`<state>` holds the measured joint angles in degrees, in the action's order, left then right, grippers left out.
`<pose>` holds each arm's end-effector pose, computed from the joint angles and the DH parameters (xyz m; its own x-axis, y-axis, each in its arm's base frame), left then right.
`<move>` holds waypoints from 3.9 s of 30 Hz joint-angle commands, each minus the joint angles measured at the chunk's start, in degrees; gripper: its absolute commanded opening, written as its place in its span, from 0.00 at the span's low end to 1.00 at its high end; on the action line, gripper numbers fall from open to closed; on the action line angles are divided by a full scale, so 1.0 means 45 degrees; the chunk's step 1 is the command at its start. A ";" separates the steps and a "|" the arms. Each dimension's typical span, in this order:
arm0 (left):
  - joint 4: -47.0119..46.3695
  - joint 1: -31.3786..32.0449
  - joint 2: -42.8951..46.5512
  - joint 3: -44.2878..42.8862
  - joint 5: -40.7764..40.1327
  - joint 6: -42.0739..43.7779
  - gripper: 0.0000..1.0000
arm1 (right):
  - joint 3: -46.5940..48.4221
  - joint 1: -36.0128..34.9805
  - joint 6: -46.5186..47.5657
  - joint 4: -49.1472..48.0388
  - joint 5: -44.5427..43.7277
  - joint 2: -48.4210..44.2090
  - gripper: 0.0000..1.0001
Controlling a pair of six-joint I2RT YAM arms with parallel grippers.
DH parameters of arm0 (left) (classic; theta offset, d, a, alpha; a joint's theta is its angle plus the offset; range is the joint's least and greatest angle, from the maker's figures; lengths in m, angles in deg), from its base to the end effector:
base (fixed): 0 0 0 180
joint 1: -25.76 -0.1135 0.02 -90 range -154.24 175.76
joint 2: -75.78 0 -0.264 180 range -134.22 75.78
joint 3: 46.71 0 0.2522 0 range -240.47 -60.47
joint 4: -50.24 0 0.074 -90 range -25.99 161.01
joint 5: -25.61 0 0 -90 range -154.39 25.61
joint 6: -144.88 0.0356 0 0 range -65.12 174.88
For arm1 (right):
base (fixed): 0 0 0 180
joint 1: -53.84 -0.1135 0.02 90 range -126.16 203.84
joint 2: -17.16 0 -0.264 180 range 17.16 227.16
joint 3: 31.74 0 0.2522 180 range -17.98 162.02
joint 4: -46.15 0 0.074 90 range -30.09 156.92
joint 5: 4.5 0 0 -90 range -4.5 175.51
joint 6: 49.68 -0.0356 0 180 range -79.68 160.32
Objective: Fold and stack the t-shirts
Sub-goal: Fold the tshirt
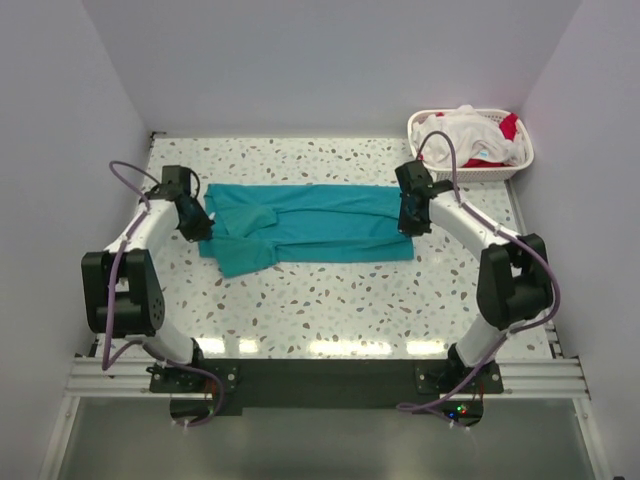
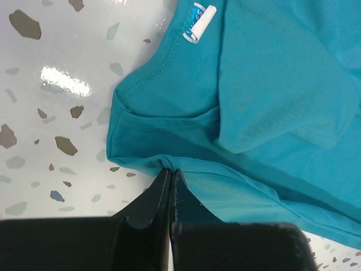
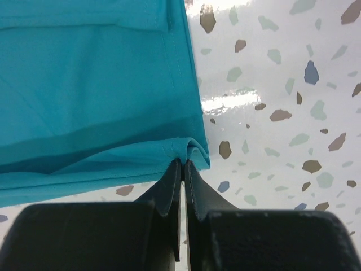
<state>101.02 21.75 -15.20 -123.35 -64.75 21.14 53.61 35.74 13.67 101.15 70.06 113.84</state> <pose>0.3142 0.0222 0.2156 -0.7122 -0.6067 -0.3530 -0.5630 0.7941 -0.2289 0.3275 0.0971 0.2270 -0.8668 0.1715 -0.4682 0.2136 0.9762 -0.0379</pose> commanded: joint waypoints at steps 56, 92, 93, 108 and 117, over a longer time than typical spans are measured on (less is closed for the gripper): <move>-0.3440 0.2688 0.2464 0.4910 -0.0857 -0.0784 0.62 | -0.4737 -0.1835 0.0532 -0.4202 0.4134 -0.3946 0.72; -0.1956 0.1930 -0.3732 -0.4429 -0.0997 -0.0686 0.38 | -0.3665 -0.1290 0.0963 -0.3479 0.1654 -0.2854 0.72; -0.2091 0.1772 -0.3476 -0.4176 -0.0859 -0.0706 0.40 | -0.3605 -0.1114 0.0904 -0.3499 0.1674 -0.2756 0.71; -0.2991 0.0891 -0.1245 0.1101 -0.0290 -0.0374 0.51 | -0.2102 0.0254 0.0942 -0.4027 0.2417 0.0463 0.50; -0.2055 0.0130 -0.4018 -0.1139 -0.0584 0.0054 0.48 | -0.3328 0.0022 0.0396 -0.1411 0.3876 0.0159 0.58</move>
<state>90.77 23.08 -27.70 -124.39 -65.48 19.11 43.03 36.70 16.92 86.74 83.48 117.54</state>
